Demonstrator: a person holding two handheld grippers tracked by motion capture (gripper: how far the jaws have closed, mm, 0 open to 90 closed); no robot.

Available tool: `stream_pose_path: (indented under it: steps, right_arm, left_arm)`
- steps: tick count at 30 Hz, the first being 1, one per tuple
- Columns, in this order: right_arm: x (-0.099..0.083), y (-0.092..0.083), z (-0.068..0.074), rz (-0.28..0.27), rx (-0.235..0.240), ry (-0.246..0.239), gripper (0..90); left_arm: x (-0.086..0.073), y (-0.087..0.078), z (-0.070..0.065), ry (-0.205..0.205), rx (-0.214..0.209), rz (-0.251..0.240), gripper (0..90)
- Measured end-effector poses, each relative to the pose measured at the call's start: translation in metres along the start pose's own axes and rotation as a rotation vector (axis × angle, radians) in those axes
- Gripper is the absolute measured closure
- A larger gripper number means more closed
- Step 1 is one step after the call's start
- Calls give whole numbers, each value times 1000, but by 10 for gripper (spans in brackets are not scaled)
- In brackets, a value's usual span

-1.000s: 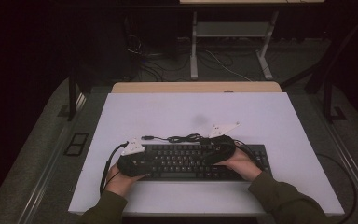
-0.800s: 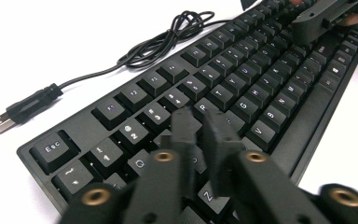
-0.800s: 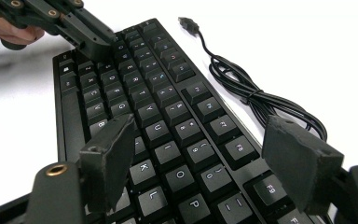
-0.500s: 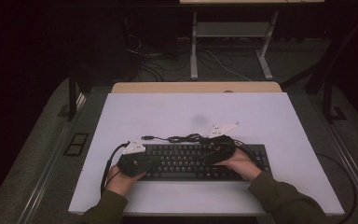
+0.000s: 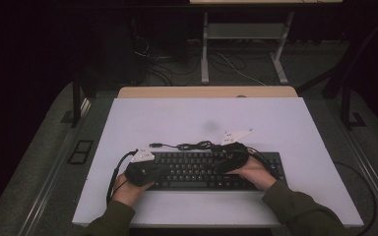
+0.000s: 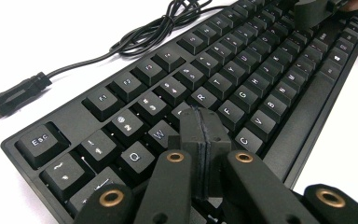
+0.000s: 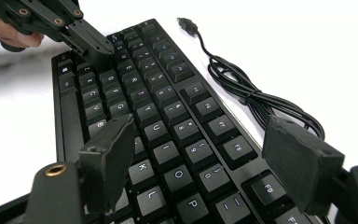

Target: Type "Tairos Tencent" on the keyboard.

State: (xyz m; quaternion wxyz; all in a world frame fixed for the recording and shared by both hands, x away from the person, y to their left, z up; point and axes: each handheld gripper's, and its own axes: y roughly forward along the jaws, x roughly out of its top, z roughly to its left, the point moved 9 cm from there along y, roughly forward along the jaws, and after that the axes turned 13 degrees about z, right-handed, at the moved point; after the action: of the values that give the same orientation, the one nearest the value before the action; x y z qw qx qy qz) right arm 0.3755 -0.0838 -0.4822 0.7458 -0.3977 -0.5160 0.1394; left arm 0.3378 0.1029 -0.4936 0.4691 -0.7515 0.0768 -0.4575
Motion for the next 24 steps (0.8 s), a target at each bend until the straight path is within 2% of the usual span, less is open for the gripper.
stream_pose_path:
  steps: [3,5,24]
  right_arm:
    - [0,0,0,0,0,0,251]
    - [0,0,0,0,-1,0,251]
    - [0,-1,0,-2,-4,0,249]
  left_arm:
    - [0,1,0,-2,-4,2,891]
    - [-2,3,0,4,4,19,891]
    - [1,0,-3,4,-7,1,892]
